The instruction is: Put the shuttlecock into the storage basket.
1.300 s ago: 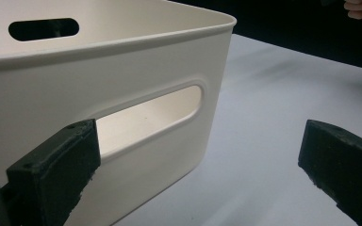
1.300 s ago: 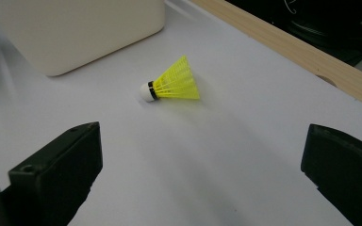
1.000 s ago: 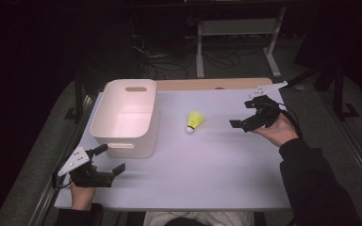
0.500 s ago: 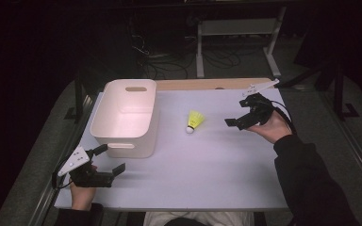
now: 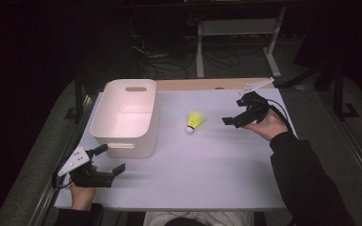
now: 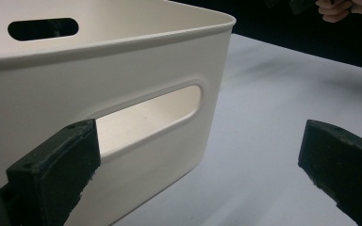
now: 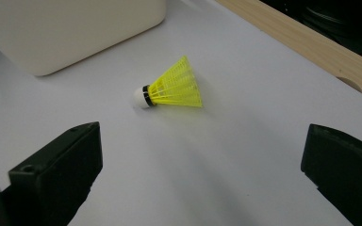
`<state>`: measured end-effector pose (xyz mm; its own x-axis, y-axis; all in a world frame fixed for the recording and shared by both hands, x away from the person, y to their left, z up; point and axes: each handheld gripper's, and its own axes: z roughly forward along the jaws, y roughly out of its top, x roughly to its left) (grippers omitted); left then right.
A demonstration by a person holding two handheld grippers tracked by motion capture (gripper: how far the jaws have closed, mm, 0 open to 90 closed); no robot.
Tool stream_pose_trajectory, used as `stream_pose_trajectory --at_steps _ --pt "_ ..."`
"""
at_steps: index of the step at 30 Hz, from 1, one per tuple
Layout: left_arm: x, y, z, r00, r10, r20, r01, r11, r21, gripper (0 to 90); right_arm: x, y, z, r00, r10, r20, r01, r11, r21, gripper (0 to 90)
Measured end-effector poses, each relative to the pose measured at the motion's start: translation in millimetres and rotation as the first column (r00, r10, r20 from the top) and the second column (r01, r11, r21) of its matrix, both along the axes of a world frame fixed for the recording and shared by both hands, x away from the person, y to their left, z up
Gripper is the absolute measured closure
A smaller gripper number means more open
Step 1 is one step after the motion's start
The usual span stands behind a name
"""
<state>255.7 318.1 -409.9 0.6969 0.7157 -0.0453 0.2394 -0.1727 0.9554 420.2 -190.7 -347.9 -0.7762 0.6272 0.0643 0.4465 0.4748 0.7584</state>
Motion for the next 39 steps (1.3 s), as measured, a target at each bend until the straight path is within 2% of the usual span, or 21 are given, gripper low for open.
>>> stream_pose_trajectory --at_steps 13,27,39 --pt "0.1 0.2 0.1 1.0 -0.001 0.0 0.001 1.0 0.0 0.0 13.9 10.8 -3.7 0.9999 0.001 -0.014 -0.001 1.0 -0.017 0.0" --pt "0.0 0.2 0.1 1.0 -0.001 0.001 0.001 1.0 0.0 0.0 31.5 14.9 -23.3 0.9987 -0.025 -0.044 0.024 1.0 -0.019 0.0" --pt "0.1 0.2 0.1 1.0 -0.002 0.0 0.002 1.0 -0.002 0.0 40.9 21.9 -28.0 0.9981 -0.017 -0.059 0.015 0.999 -0.032 4.3"
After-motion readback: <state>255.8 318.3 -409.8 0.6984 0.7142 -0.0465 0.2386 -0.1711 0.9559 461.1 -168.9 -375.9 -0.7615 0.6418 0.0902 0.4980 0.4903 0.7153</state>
